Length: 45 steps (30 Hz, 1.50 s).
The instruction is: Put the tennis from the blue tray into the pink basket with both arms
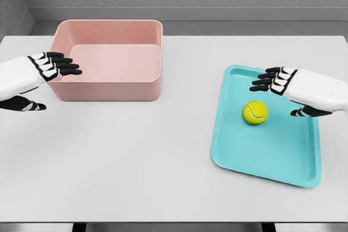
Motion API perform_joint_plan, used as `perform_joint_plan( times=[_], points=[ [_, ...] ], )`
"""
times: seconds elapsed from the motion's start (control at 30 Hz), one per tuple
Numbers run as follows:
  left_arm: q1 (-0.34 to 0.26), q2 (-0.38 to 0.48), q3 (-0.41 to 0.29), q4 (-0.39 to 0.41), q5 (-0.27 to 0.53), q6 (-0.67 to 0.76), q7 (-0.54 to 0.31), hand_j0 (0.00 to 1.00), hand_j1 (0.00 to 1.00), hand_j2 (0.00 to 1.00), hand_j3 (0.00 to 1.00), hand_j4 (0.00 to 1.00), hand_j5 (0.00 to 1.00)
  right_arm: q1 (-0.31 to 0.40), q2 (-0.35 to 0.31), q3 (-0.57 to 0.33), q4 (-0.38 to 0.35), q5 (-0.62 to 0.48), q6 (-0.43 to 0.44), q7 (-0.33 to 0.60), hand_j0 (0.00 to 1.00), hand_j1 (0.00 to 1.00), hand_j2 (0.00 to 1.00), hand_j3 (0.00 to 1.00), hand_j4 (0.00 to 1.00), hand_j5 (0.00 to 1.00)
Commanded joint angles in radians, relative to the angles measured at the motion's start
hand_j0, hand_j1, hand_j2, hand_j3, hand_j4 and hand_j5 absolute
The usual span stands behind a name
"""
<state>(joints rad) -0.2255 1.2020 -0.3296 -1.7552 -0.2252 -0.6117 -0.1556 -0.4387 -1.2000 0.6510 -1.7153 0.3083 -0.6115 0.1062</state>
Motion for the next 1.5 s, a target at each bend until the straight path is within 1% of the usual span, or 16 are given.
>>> perform_joint_plan(
  times=[0.0,0.17,0.23,0.27,0.33,0.47,0.5,0.53,0.7,0.77,0.8,0.87,1.07,1.13,1.2,1.47],
  points=[
    [0.0,0.001,0.0,-0.001,0.004,0.001,-0.002,1.0,1.0,1.0,1.0,1.0,1.0,0.0,-0.001,0.004,0.005,-0.008,0.001,0.001,1.0,1.0,1.0,1.0,1.0,1.0],
    [-0.015,-0.01,0.0,-0.004,0.004,0.001,-0.002,1.0,1.0,1.0,1.0,1.0,1.0,0.0,0.0,0.009,0.005,-0.001,0.001,0.003,1.0,1.0,1.0,1.0,1.0,1.0],
    [-0.015,-0.018,0.0,-0.004,0.004,0.001,-0.002,1.0,1.0,1.0,1.0,1.0,1.0,-0.002,0.028,0.012,0.005,0.005,0.001,0.001,1.0,1.0,1.0,1.0,1.0,1.0],
    [-0.015,-0.018,0.0,-0.004,0.004,0.001,-0.002,1.0,1.0,1.0,1.0,1.0,1.0,-0.002,0.039,0.013,0.019,0.002,0.001,0.032,1.0,1.0,1.0,1.0,1.0,1.0],
    [-0.015,-0.019,0.0,-0.004,0.003,0.001,-0.002,1.0,1.0,1.0,1.0,1.0,1.0,-0.003,0.086,0.012,0.054,-0.012,0.001,0.154,1.0,1.0,1.0,1.0,1.0,1.0],
    [-0.014,-0.005,-0.016,-0.003,-0.051,0.001,-0.004,1.0,1.0,1.0,1.0,1.0,1.0,-0.011,0.111,0.012,0.114,-0.029,0.001,0.257,1.0,1.0,1.0,1.0,1.0,1.0],
    [-0.014,0.008,-0.016,-0.003,-0.062,0.001,-0.015,1.0,1.0,1.0,1.0,1.0,1.0,-0.011,0.134,0.012,0.128,-0.032,0.001,0.289,1.0,1.0,1.0,1.0,1.0,1.0],
    [-0.012,0.019,-0.017,-0.003,-0.074,0.001,-0.027,1.0,1.0,1.0,1.0,1.0,1.0,-0.035,0.155,0.012,0.154,-0.032,0.001,0.303,1.0,1.0,1.0,1.0,1.0,1.0],
    [-0.012,0.07,-0.043,-0.004,-0.082,0.001,-0.073,1.0,1.0,1.0,1.0,1.0,1.0,-0.081,0.183,0.013,0.16,-0.037,0.001,0.314,1.0,1.0,1.0,1.0,1.0,1.0],
    [-0.014,0.076,-0.049,-0.004,-0.083,0.001,-0.074,1.0,1.0,1.0,1.0,1.0,1.0,-0.086,0.204,0.021,0.201,-0.038,0.001,0.355,1.0,1.0,1.0,1.0,1.0,1.0],
    [-0.015,0.071,-0.051,-0.004,-0.111,0.001,-0.073,1.0,1.0,1.0,1.0,1.0,1.0,-0.094,0.215,0.026,0.214,-0.038,0.001,0.365,1.0,1.0,1.0,1.0,1.0,1.0],
    [-0.017,0.057,-0.051,-0.004,-0.12,0.001,-0.074,1.0,1.0,1.0,1.0,1.0,1.0,-0.095,0.223,0.026,0.214,-0.038,0.001,0.377,1.0,1.0,1.0,1.0,1.0,1.0],
    [-0.048,-0.059,-0.049,-0.004,-0.238,0.001,-0.075,1.0,1.0,1.0,1.0,1.0,1.0,-0.13,0.272,0.053,0.258,-0.034,0.001,0.398,1.0,1.0,1.0,1.0,1.0,1.0],
    [-0.055,-0.074,-0.049,-0.004,-0.243,0.001,-0.075,1.0,1.0,1.0,1.0,1.0,1.0,-0.13,0.278,0.056,0.264,-0.032,0.001,0.398,1.0,1.0,1.0,1.0,1.0,1.0],
    [-0.064,-0.116,-0.051,-0.004,-0.283,0.001,-0.075,1.0,1.0,1.0,1.0,1.0,1.0,-0.13,0.281,0.072,0.27,-0.028,0.001,0.398,1.0,1.0,1.0,1.0,1.0,1.0],
    [-0.075,-0.15,-0.051,-0.004,-0.299,0.001,-0.087,1.0,1.0,1.0,1.0,1.0,1.0,-0.143,0.32,0.084,0.298,-0.024,0.001,0.411,1.0,1.0,1.0,1.0,1.0,1.0]
  ],
)
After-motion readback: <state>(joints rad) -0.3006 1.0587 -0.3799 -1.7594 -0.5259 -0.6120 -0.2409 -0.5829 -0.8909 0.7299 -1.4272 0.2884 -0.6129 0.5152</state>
